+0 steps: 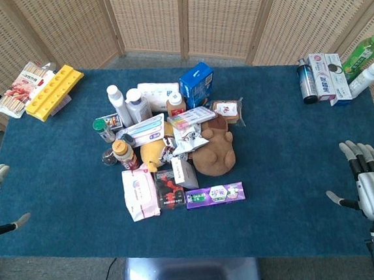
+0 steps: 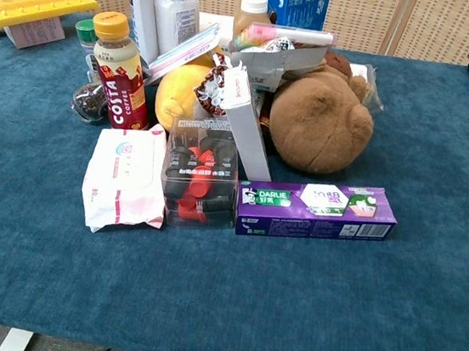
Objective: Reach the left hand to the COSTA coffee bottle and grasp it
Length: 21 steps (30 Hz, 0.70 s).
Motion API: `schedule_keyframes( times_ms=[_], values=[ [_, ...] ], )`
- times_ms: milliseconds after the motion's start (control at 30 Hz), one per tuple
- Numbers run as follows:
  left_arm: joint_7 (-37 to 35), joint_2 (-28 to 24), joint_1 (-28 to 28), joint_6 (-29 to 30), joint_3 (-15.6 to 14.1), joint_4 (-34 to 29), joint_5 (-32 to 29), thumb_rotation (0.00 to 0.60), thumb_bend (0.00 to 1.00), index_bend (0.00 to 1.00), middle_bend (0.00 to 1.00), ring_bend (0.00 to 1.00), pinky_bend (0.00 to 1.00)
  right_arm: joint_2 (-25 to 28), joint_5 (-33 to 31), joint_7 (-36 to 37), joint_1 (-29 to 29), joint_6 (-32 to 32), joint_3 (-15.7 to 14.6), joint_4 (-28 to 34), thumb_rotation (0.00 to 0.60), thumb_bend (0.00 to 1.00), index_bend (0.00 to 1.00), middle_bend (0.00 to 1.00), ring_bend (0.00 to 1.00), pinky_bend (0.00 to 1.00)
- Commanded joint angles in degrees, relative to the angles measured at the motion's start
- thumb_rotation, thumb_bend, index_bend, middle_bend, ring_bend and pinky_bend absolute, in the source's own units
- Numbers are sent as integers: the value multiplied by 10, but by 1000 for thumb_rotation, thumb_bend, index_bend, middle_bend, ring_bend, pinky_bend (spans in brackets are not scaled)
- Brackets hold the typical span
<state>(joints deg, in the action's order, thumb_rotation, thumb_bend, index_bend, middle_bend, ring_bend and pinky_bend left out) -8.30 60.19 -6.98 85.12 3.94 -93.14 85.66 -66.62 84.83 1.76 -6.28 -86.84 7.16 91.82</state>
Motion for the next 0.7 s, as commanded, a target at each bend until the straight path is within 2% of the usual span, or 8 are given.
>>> schedule_keyframes(
  times_ms=[33,233,333,500,700],
  values=[
    [0,1,0,-3,0,2,-2,600,1,69,0,0,0,0,0,0,0,0,0,0,600,0,0,0,0,0],
    [-7,11,-7,-20,3,6,-15,600,0,68,0,0,0,0,1,2,0,1,0,1,600,0,0,0,0,0],
    [-29,33,-18,-38,15,12,-38,600,0,74,0,0,0,1,0,3,0,0,0,2,600,0,0,0,0,0],
    [-85,103,-52,-90,42,51,-80,600,0,92,0,0,0,1,1,2,1,0,-1,3,600,0,0,0,0,0],
    [-107,186,-98,-110,66,87,-69,600,0,100,0,0,0,2,1,4,0,1,-1,3,600,0,0,0,0,0]
  ],
)
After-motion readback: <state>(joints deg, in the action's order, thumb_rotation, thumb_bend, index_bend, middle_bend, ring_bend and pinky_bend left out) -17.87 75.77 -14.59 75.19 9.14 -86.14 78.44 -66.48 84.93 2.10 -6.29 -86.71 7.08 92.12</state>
